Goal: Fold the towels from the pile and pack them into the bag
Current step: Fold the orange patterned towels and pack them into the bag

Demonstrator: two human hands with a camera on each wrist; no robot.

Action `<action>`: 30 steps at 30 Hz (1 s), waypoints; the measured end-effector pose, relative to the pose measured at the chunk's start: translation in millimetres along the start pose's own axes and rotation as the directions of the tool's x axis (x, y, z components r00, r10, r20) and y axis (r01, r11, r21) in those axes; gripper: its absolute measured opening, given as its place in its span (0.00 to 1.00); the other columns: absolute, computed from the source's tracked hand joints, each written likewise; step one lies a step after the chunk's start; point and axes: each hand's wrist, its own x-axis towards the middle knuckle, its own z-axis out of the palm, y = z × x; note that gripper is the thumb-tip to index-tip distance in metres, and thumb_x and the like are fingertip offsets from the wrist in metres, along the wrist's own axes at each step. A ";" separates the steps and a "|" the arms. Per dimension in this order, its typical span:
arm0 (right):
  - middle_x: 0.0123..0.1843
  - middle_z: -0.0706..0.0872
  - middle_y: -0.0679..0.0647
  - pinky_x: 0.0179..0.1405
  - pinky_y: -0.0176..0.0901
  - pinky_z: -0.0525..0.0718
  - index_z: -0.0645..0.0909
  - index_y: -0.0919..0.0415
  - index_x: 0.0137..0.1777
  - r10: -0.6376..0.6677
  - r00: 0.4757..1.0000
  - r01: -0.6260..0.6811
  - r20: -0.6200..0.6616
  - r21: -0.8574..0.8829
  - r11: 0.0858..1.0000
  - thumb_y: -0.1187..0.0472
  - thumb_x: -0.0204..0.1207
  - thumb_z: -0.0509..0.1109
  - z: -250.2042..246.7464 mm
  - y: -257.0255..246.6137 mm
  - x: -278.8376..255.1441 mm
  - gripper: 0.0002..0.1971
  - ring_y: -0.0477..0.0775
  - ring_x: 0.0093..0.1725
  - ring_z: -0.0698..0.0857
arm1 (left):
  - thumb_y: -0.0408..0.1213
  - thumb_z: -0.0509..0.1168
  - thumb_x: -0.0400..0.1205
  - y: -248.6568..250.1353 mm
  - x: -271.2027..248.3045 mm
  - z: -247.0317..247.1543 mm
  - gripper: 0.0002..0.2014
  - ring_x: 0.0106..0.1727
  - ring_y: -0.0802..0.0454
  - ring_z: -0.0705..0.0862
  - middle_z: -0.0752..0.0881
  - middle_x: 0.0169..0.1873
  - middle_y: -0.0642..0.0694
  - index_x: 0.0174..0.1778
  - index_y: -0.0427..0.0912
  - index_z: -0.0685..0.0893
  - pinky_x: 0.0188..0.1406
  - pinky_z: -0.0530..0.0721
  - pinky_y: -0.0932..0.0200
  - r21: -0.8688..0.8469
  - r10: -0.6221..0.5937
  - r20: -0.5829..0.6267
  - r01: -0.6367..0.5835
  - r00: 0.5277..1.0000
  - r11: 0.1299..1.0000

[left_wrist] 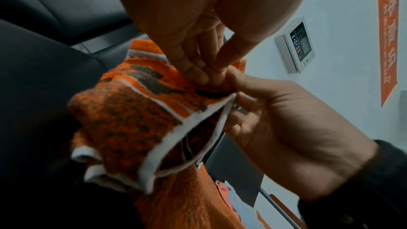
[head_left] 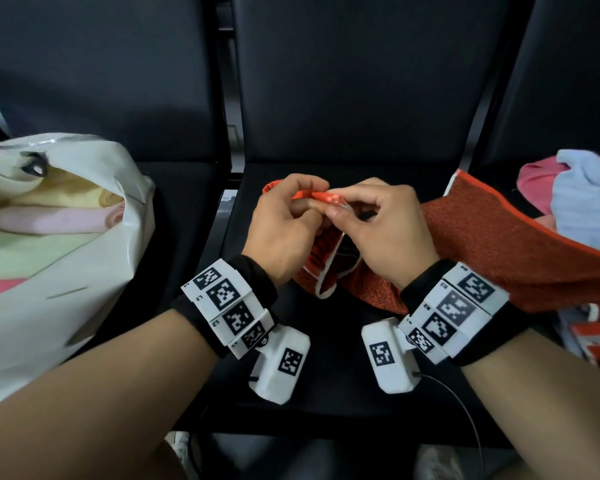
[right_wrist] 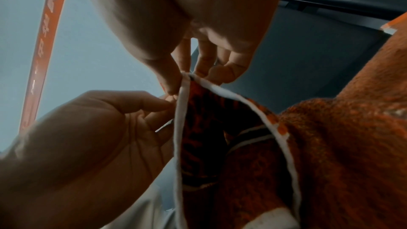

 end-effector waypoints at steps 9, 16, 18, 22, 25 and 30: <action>0.39 0.89 0.41 0.40 0.34 0.83 0.92 0.50 0.50 0.024 1.000 -0.024 -0.003 -0.011 1.000 0.62 0.79 0.76 -1.3 -0.8 0.1 0.06 0.40 0.39 0.87 | 0.43 0.68 0.81 0.4 2.8 -1.3 0.06 0.43 0.51 0.91 0.91 0.35 0.49 0.51 0.51 0.88 0.57 0.89 0.41 0.040 -0.016 0.003 0.016 1.000 0.999; 0.34 0.90 0.44 0.32 0.30 0.77 0.93 0.52 0.45 0.090 0.994 -0.084 -0.054 0.104 0.991 0.65 0.73 0.81 -0.2 0.2 1.5 0.07 0.37 0.28 0.81 | 0.48 0.67 0.85 -2.4 5.3 -3.5 0.08 0.36 0.56 0.88 0.90 0.32 0.51 0.44 0.53 0.90 0.46 0.88 0.47 0.107 0.007 0.018 -0.009 1.000 0.994; 0.36 0.91 0.47 0.36 0.35 0.81 0.92 0.50 0.44 0.109 0.993 -0.102 -0.045 0.134 0.986 0.66 0.71 0.83 0.5 1.0 1.4 0.09 0.38 0.32 0.83 | 0.47 0.69 0.85 -1.8 6.8 -5.5 0.09 0.39 0.50 0.91 0.91 0.35 0.49 0.42 0.51 0.90 0.48 0.91 0.44 0.124 0.009 0.016 -0.011 1.000 0.992; 0.40 0.93 0.52 0.44 0.51 0.92 0.92 0.50 0.45 0.123 0.992 -0.116 -0.030 0.171 0.978 0.68 0.69 0.83 -0.1 0.1 0.3 0.11 0.52 0.38 0.91 | 0.44 0.73 0.83 -1.1 8.3 -6.9 0.08 0.31 0.50 0.84 0.86 0.28 0.45 0.38 0.50 0.89 0.42 0.89 0.41 0.114 0.016 0.002 -0.016 1.000 0.993; 0.42 0.94 0.50 0.52 0.56 0.92 0.92 0.54 0.47 0.141 0.990 -0.139 0.002 0.191 0.972 0.65 0.72 0.81 -0.3 -1.2 -0.9 0.06 0.50 0.45 0.93 | 0.41 0.75 0.83 -0.4 7.9 -7.8 0.08 0.24 0.60 0.71 0.74 0.21 0.54 0.37 0.49 0.89 0.29 0.77 0.56 0.107 0.039 -0.009 -0.037 0.999 0.994; 0.40 0.94 0.47 0.52 0.56 0.92 0.93 0.52 0.46 0.147 0.989 -0.147 0.007 0.124 0.981 0.61 0.75 0.81 3.0 1.0 -0.9 0.03 0.46 0.44 0.93 | 0.34 0.76 0.81 -0.3 7.8 -9.3 0.06 0.22 0.64 0.67 0.69 0.20 0.57 0.38 0.44 0.88 0.27 0.72 0.69 0.034 0.054 -0.030 -0.053 0.998 0.998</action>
